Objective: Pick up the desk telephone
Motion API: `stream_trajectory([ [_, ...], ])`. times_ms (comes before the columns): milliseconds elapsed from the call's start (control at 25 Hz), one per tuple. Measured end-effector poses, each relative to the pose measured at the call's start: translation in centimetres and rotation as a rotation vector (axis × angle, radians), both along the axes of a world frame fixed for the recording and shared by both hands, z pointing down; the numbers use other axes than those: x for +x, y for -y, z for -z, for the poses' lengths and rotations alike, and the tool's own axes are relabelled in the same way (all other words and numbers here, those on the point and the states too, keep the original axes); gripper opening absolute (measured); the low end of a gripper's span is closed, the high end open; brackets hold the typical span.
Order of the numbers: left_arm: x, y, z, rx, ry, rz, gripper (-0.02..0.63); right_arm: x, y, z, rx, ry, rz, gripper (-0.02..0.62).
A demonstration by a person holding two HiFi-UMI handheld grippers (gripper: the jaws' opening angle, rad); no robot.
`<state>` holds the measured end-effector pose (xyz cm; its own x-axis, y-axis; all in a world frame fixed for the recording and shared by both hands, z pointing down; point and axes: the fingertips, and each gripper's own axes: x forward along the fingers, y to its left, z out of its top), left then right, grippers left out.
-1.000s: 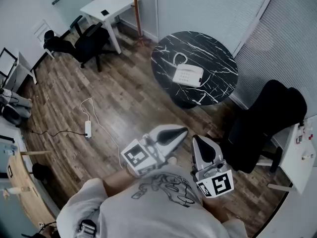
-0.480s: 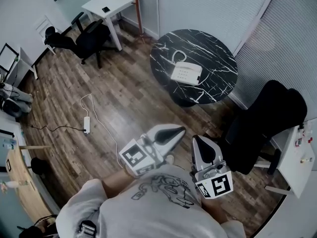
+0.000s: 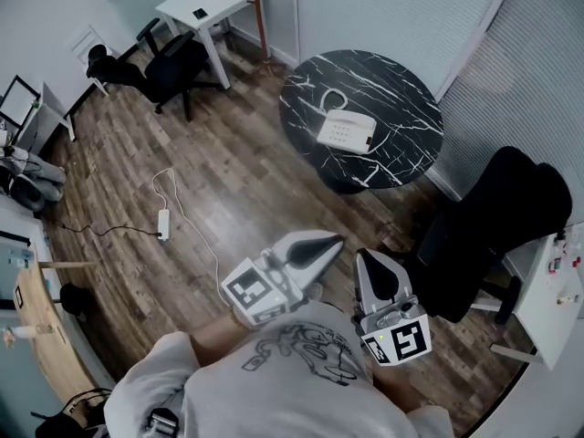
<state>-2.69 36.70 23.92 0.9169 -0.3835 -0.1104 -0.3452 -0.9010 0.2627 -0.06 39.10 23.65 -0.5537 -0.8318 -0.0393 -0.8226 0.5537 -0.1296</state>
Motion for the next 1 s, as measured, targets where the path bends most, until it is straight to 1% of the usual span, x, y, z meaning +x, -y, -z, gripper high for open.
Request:
stream_trajectory([
  [280, -0.2, 2.5, -1.2, -0.021, 0.002, 0.011, 0.003, 0.0, 2.3, -0.8, -0.008, -0.002, 0.001, 0.005],
  [480, 0.0, 6.4, -1.5, -0.026, -0.004, 0.009, 0.003, 0.1, 6.2, -1.1, -0.009, -0.008, -0.005, 0.006],
  [640, 0.0, 10.8, -1.6, -0.015, -0.012, 0.011, 0.003, 0.2, 10.5, -1.2, -0.007, -0.016, -0.004, 0.006],
  [1000, -0.4, 23.2, -1.9, -0.027, -0.018, 0.0, 0.003, -0.3, 23.0, -1.6, -0.029, -0.037, -0.012, 0.006],
])
